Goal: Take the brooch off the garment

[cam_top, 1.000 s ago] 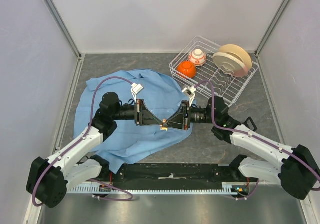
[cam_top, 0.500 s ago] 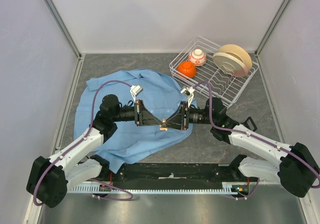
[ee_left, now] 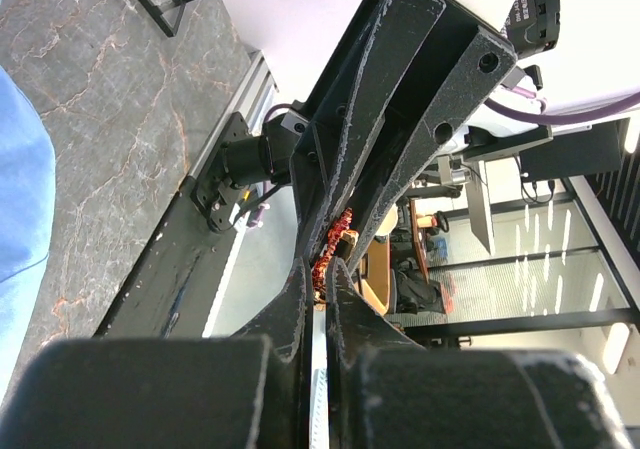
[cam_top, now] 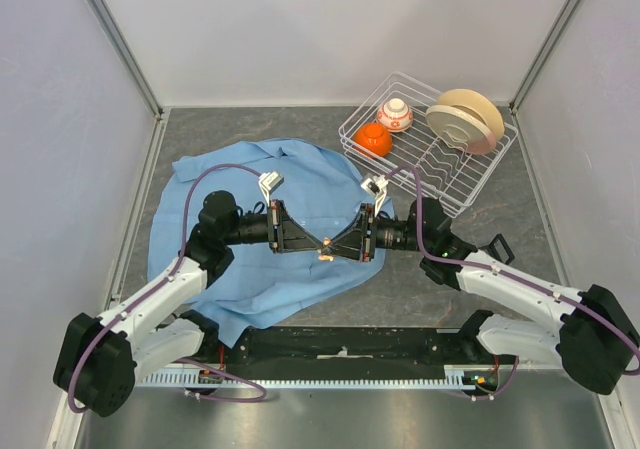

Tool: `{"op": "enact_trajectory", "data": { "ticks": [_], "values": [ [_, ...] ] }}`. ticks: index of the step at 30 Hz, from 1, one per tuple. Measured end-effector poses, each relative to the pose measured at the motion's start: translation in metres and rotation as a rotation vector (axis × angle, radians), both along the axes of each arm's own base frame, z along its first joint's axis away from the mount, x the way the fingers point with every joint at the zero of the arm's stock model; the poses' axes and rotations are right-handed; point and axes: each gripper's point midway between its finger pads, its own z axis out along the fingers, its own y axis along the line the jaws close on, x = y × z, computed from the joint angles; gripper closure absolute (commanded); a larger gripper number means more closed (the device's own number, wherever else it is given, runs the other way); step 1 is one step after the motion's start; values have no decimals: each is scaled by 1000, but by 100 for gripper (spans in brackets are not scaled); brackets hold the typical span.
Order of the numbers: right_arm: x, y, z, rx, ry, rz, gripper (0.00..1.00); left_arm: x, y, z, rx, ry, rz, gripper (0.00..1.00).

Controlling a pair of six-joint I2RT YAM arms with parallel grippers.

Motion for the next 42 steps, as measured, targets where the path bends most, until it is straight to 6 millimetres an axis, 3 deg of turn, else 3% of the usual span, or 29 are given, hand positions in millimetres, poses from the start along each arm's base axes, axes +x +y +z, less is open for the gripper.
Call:
{"op": "enact_trajectory", "data": {
  "ticks": [15, 25, 34, 36, 42],
  "values": [
    [8, 5, -8, -2, -5, -125, 83, 9, 3, -8, -1, 56, 80, 98],
    [9, 5, -5, 25, 5, -168, 50, 15, 3, -10, -2, 60, 118, 98],
    [-1, -4, -3, -32, -12, -160, 38, 8, -2, -12, 2, 65, 85, 98],
    [0, -6, -6, -46, -7, -168, 38, 7, -2, -12, 1, 64, 82, 98],
    [9, -15, -9, -64, 6, -204, 62, 7, -3, -10, -5, 56, 76, 98]
  ]
}}
